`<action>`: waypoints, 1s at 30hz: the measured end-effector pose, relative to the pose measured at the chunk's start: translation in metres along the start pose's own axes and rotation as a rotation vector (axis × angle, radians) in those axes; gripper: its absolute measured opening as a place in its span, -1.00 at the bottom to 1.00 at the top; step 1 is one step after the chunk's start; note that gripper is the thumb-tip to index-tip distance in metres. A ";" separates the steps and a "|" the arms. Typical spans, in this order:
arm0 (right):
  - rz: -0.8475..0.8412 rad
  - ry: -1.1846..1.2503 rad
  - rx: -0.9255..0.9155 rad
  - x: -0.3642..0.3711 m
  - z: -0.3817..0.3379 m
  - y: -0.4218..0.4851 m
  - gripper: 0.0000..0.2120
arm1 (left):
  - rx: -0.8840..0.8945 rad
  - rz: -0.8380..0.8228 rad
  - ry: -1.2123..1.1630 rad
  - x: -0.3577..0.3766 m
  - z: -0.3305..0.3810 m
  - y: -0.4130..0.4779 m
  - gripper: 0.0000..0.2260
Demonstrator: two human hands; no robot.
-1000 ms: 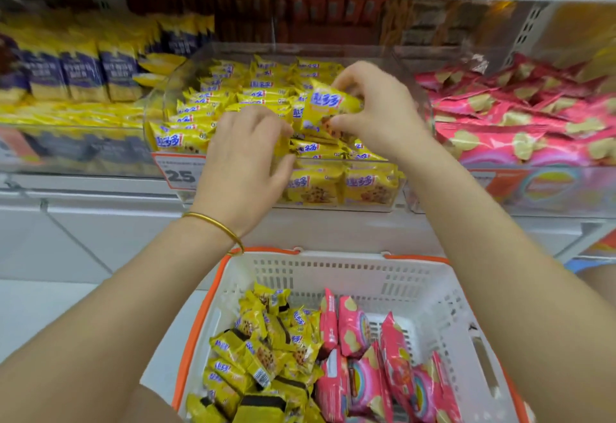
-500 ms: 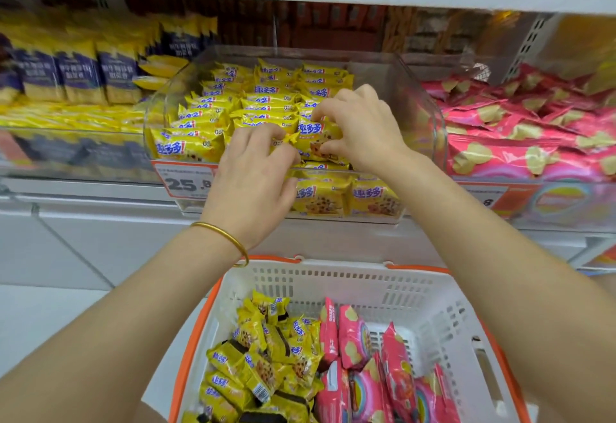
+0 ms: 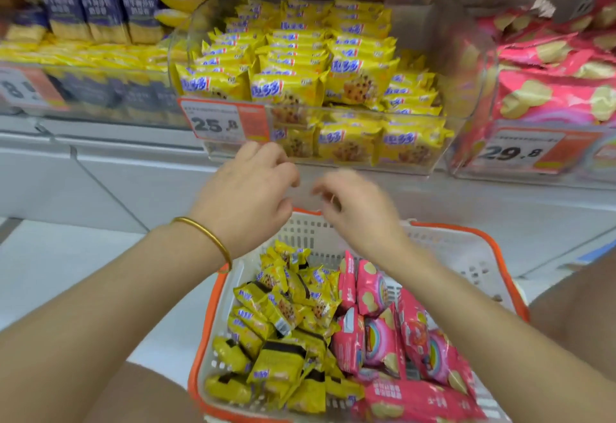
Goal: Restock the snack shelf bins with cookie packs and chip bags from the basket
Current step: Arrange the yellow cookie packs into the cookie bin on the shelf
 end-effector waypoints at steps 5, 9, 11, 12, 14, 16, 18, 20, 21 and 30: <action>-0.659 0.062 0.306 0.129 0.043 -0.032 -0.67 | -0.058 -0.288 0.121 0.016 -0.012 -0.012 -0.68; -0.818 0.131 0.491 0.185 0.044 -0.059 -0.66 | -0.094 -0.346 0.108 0.024 -0.019 -0.014 -0.66; -0.762 0.134 0.528 0.193 0.046 -0.063 -0.73 | -0.091 -0.350 0.106 0.026 -0.021 -0.012 -0.67; -0.752 0.144 0.529 0.194 0.049 -0.062 -0.77 | -0.090 -0.353 0.097 0.027 -0.021 -0.011 -0.67; -0.775 0.184 0.534 0.185 0.055 -0.057 -0.90 | -0.086 -0.356 0.090 0.029 -0.022 -0.008 -0.68; -0.783 0.287 0.625 0.160 0.065 -0.051 -0.72 | -0.070 -0.357 0.090 0.030 -0.021 -0.005 -0.68; -0.783 0.528 0.748 0.129 0.073 -0.046 -0.88 | -0.066 -0.375 0.083 0.030 -0.019 -0.002 -0.68; -0.799 0.729 0.789 0.092 0.074 -0.040 -0.93 | -0.066 -0.404 0.058 0.032 -0.017 0.002 -0.68; -0.800 0.804 0.768 0.075 0.072 -0.037 -0.92 | -0.065 -0.419 0.029 0.035 -0.015 0.005 -0.67; -0.582 0.916 0.416 -0.041 0.027 -0.009 -0.75 | -0.139 -0.278 -0.522 0.021 0.017 0.035 -0.69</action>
Point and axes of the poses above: each hand's wrist, its own y-axis towards the middle knuckle, its own x-axis out of the palm, z = x × y, the point moved 1 cm from there along y, towards the middle knuckle
